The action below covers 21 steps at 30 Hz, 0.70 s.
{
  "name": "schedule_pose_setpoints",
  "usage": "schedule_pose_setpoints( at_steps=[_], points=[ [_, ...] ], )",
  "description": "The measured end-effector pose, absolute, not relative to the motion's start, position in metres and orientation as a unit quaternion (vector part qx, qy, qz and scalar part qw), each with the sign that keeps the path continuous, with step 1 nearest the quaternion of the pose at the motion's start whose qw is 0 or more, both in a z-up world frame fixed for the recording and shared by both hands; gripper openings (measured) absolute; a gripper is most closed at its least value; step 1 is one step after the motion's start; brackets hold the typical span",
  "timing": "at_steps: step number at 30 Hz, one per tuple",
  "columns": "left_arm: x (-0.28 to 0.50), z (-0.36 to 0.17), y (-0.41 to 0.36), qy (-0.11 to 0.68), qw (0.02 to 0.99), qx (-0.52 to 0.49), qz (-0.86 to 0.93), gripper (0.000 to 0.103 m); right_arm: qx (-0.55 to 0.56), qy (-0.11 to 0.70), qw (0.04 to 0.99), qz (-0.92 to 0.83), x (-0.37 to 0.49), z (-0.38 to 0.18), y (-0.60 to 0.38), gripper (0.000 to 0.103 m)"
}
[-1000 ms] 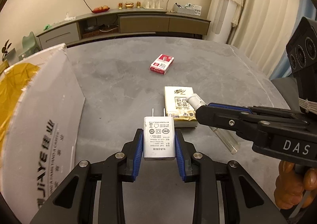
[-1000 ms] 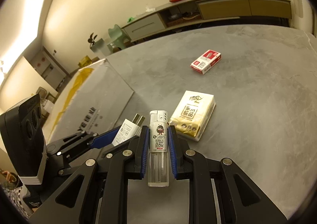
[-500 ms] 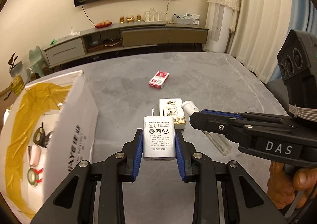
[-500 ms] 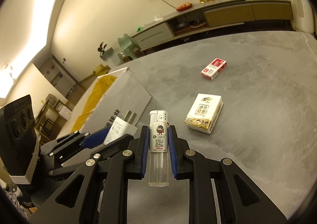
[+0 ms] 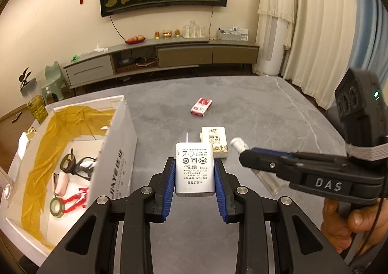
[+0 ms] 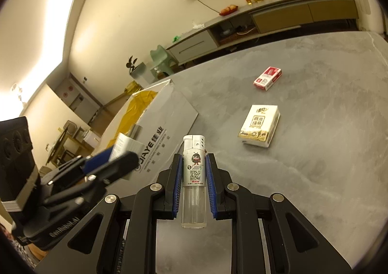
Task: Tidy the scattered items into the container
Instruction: 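Lift the charger and tube and carry them over the white box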
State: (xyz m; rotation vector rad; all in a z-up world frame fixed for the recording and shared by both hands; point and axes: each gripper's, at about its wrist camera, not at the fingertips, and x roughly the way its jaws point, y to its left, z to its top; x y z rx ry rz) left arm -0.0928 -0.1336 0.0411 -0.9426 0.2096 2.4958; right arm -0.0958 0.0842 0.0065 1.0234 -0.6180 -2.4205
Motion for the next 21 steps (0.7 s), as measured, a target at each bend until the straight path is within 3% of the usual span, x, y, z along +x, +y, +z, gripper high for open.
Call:
schedule_pose_setpoints(
  at_steps=[21],
  points=[
    [-0.066, 0.062, -0.208, 0.012, 0.233, -0.333, 0.914, 0.032, 0.373, -0.266, 0.265, -0.849, -0.061, 0.008, 0.039, 0.020]
  ],
)
